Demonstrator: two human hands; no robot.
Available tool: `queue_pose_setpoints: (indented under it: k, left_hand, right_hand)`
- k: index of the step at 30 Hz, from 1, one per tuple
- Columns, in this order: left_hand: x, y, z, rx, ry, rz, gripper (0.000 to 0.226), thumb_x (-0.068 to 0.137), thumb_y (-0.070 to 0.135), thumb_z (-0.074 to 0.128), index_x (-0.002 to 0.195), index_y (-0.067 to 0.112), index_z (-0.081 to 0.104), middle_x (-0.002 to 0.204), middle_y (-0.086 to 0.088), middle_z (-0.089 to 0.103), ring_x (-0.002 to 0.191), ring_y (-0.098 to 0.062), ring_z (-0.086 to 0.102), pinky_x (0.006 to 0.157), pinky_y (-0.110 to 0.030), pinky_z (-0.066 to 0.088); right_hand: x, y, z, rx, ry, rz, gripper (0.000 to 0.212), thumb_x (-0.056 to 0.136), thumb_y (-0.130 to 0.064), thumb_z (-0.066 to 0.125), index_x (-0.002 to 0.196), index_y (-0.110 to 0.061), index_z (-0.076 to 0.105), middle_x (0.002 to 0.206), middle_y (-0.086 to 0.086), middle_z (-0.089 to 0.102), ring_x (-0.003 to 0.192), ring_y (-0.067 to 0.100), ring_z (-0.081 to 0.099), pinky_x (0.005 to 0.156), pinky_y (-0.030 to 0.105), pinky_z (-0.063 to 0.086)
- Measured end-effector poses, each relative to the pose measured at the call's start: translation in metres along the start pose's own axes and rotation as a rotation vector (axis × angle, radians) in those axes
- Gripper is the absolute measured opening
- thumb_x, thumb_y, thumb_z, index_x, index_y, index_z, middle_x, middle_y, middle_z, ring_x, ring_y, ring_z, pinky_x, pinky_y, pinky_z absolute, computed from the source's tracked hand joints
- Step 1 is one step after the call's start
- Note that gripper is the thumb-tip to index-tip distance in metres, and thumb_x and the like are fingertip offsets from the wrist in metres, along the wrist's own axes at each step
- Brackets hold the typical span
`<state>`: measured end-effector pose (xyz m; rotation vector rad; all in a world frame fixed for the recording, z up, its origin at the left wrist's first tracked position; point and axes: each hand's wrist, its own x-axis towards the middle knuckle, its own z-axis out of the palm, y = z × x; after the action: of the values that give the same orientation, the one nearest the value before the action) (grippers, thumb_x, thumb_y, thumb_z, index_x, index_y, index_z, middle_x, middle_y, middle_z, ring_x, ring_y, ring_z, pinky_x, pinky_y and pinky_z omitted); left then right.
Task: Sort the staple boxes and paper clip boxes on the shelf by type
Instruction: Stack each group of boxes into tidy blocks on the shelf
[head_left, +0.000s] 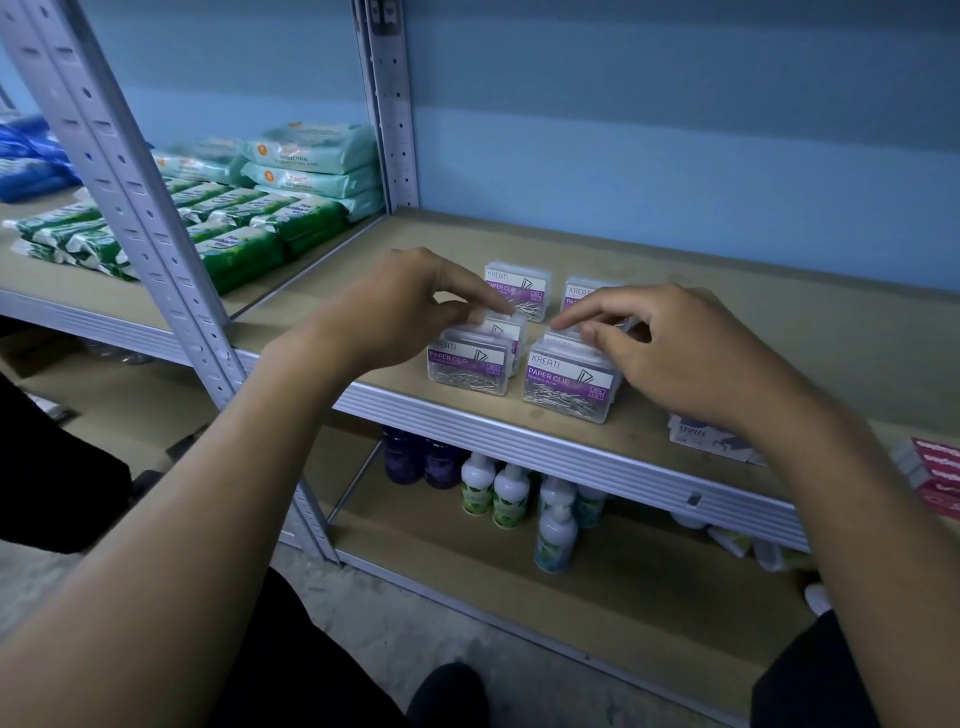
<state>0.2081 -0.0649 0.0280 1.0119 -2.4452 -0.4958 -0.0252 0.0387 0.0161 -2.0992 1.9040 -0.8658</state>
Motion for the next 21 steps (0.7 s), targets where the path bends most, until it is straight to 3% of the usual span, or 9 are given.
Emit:
queue_pose_setpoints:
  k: [2,3,5,7,11,15,21]
  left_hand:
    - [-0.001,0.000,-0.001,0.009,-0.004,-0.004,0.025,0.094,0.022,0.065,0.110,0.038,0.075,0.118,0.013,0.071,0.109,-0.004,0.063,0.094,-0.027,0.050]
    - [-0.001,0.000,-0.001,0.019,-0.006,-0.002,0.024,0.094,0.024,0.064,0.110,0.038,0.075,0.117,0.014,0.071,0.107,-0.002,0.063,0.093,-0.026,0.050]
    - [-0.001,0.000,-0.001,0.033,-0.014,-0.004,0.021,0.095,0.033,0.061,0.110,0.040,0.074,0.111,0.019,0.071,0.097,0.009,0.062,0.086,-0.016,0.048]
    - [-0.003,0.002,-0.001,0.004,-0.034,-0.035,0.028,0.093,0.052,0.055,0.113,0.042,0.071,0.110,0.024,0.069,0.091,0.016,0.058,0.084,-0.013,0.045]
    - [-0.011,0.002,-0.003,-0.037,-0.146,-0.117,0.065,0.070,0.079,0.062,0.128,0.051,0.055,0.129,0.029,0.057,0.105,0.005,0.060,0.093,-0.026,0.045]
    - [-0.015,-0.004,-0.006,0.002,-0.224,-0.129,0.079,0.067,0.057,0.081,0.137,0.052,0.046,0.140,0.025,0.048,0.114,-0.005,0.056,0.095,-0.025,0.043]
    - [-0.014,0.000,0.006,0.058,-0.173,-0.027,0.069,0.078,0.036,0.080,0.141,0.036,0.051,0.144,0.014,0.051,0.130,-0.005,0.047,0.110,-0.027,0.036]
  right_hand:
    - [-0.001,0.000,-0.002,0.007,-0.035,0.011,0.019,0.089,-0.057,0.060,0.106,-0.056,0.068,0.102,-0.032,0.068,0.083,-0.014,0.059,0.064,0.022,0.046]
    - [-0.001,0.000,-0.002,-0.001,-0.059,0.019,0.030,0.082,-0.068,0.060,0.109,-0.058,0.065,0.105,-0.031,0.067,0.084,-0.018,0.056,0.068,0.020,0.042]
    - [-0.003,0.000,-0.002,-0.031,-0.107,0.035,0.054,0.069,-0.078,0.064,0.118,-0.056,0.062,0.114,-0.027,0.064,0.091,-0.012,0.056,0.074,0.020,0.041]
    - [-0.003,-0.001,-0.001,-0.051,-0.132,0.048,0.065,0.065,-0.071,0.074,0.125,-0.049,0.061,0.119,-0.022,0.064,0.097,-0.004,0.058,0.078,0.017,0.042]
    - [-0.001,0.000,-0.002,-0.082,-0.133,0.067,0.071,0.065,-0.062,0.082,0.130,-0.042,0.062,0.117,-0.018,0.066,0.095,-0.002,0.058,0.075,0.010,0.038]
    - [-0.002,0.001,-0.005,-0.096,-0.178,0.082,0.074,0.062,-0.063,0.083,0.130,-0.044,0.060,0.111,-0.021,0.065,0.090,-0.011,0.056,0.072,0.008,0.038]
    - [-0.001,0.003,0.000,-0.106,-0.164,0.076,0.067,0.066,-0.055,0.086,0.127,-0.044,0.062,0.098,-0.026,0.062,0.083,-0.013,0.055,0.068,0.007,0.037]
